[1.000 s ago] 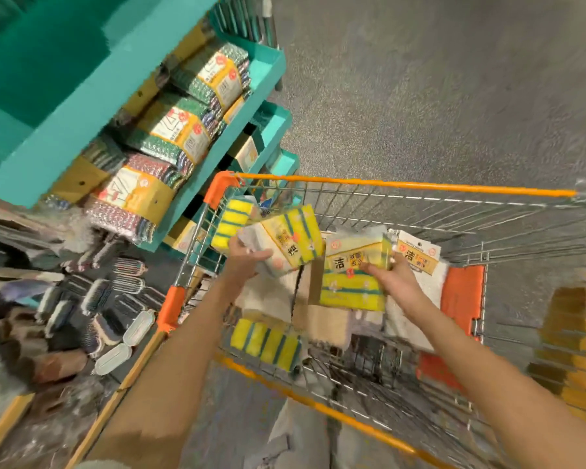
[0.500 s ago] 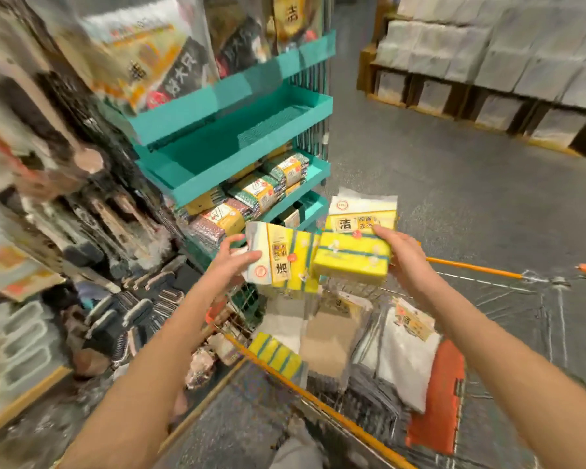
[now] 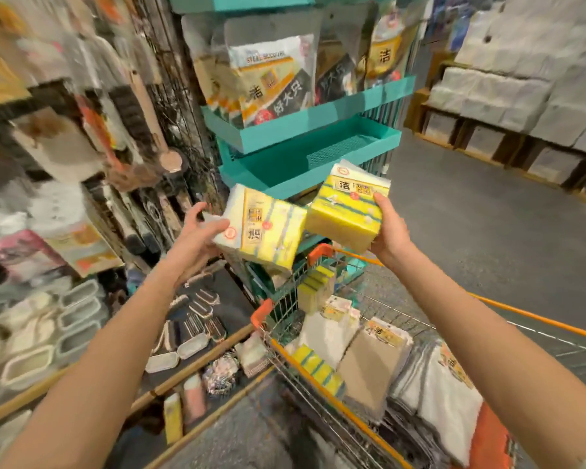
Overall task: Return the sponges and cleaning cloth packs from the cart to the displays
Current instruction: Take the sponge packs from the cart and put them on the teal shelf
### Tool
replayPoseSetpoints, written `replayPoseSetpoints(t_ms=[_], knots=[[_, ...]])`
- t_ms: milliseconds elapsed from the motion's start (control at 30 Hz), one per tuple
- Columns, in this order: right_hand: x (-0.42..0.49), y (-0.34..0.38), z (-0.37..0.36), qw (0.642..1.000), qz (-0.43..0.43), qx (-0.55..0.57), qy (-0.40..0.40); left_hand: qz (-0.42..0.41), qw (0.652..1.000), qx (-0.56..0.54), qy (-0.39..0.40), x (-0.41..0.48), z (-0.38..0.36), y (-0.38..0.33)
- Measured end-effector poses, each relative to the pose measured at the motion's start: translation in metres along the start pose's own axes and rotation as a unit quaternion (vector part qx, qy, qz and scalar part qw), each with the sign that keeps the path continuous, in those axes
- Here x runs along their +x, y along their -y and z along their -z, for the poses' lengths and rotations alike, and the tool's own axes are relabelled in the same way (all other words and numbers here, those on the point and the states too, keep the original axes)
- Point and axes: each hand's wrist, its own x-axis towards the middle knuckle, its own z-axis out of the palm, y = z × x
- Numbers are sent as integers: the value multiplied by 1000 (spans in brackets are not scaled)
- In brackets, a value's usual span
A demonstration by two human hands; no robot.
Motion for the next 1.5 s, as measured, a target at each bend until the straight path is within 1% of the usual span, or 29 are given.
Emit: replayPoseSetpoints(t_ms=[133, 300, 367, 433, 533, 667, 767, 833, 900, 967, 1000, 1100, 1167, 1267, 1367, 1433, 1500], knots=[[24, -5, -53, 999, 8, 34, -2, 0, 1000, -17, -16, 14, 30, -24], [51, -8, -109, 994, 15, 43, -100, -18, 1000, -22, 10, 37, 63, -40], [65, -11, -125, 992, 19, 44, -117, -26, 999, -17, 21, 47, 71, -46], [76, -14, -134, 989, 23, 45, -136, -10, 999, -14, 26, 54, 74, -46], [88, -11, -142, 988, 31, 39, -144, 13, 998, 35, 52, 63, 75, -44], [109, -9, -156, 987, 44, 4, -152, 20, 992, 84, 88, 77, 72, -34], [107, 0, -166, 983, 58, -23, -174, 27, 996, 59, 65, 81, 66, -28], [107, 8, -169, 976, 73, -71, -190, 28, 997, 49, 61, 84, 62, -27], [111, 12, -173, 969, 75, -147, -184, 29, 997, 54, 53, 86, 60, -25], [113, 11, -179, 946, 106, -248, -177, 29, 996, 63, 50, 87, 58, -24], [115, 9, -180, 928, 135, -303, -171, 28, 996, 64, 50, 86, 56, -23], [121, -2, -181, 852, 220, -453, -144, 29, 995, 77, 60, 83, 57, -20], [125, -8, -179, 819, 217, -518, -116, 32, 994, 89, 62, 82, 60, -18], [131, -15, -174, 772, 175, -607, -63, 36, 995, 76, 45, 80, 62, -15], [134, -20, -174, 746, 155, -647, -30, 28, 996, 75, 49, 79, 64, -16], [135, -26, -175, 742, 160, -650, -24, 20, 997, 65, 48, 77, 65, -19], [135, -32, -175, 748, 197, -632, -34, 19, 999, 36, 23, 78, 64, -22]])
